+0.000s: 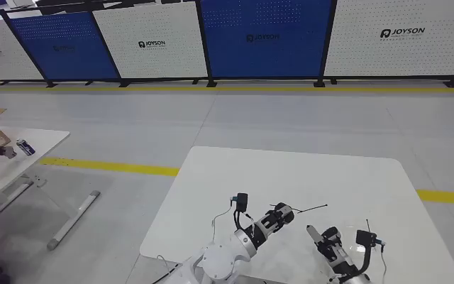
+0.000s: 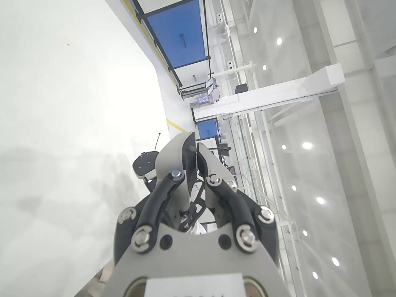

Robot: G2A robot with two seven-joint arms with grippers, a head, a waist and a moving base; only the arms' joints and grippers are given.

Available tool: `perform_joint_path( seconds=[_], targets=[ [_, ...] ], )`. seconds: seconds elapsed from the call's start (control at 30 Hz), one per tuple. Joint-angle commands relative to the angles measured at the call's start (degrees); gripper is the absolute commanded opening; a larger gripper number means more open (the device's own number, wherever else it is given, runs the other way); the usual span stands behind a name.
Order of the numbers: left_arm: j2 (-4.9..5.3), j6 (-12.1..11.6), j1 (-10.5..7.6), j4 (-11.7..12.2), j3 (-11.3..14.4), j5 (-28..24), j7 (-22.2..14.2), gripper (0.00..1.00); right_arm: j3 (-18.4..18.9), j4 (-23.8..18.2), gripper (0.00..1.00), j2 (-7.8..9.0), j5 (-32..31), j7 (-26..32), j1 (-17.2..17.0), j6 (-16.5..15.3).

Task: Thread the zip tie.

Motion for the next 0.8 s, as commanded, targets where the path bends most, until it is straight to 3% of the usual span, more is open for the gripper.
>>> perform_joint_path(
  seconds=[0.0, 0.13, 0.53, 0.57, 0.6, 0.77],
  targets=[
    [-0.13, 0.0, 0.06, -0.1, 0.1, -1.0, 1.1, 0.00, -0.7, 0.5, 1.00, -0.19, -4.6, -2.0, 0.4, 1.3],
    [-0.40, 0.6, -0.48, 0.1, 0.4, -2.3, 2.3, 0.00, -2.2, 1.3, 1.00, -0.52, -7.9, -3.1, 1.1, 0.7],
    [-0.51, 0.9, -0.71, 0.6, 1.0, -1.9, 2.6, 0.00, -1.6, 1.9, 1.00, -0.85, -6.3, -5.1, 1.3, -0.1],
    [-0.59, 1.1, -0.85, 0.8, 1.3, -1.8, 2.8, 0.00, -1.6, 2.0, 0.96, -0.94, -6.8, -6.1, 1.3, 0.0],
    [-0.65, 1.2, -1.00, 1.0, 1.6, -1.9, 2.9, 0.00, -1.8, 2.1, 0.57, -1.03, -7.3, -6.7, 1.3, 0.3],
    [-1.00, 2.0, -1.89, 2.1, 2.8, -2.0, 3.3, 0.00, -3.0, 2.8, 0.45, -1.58, -9.0, -7.8, 2.2, 2.0]
  ],
)
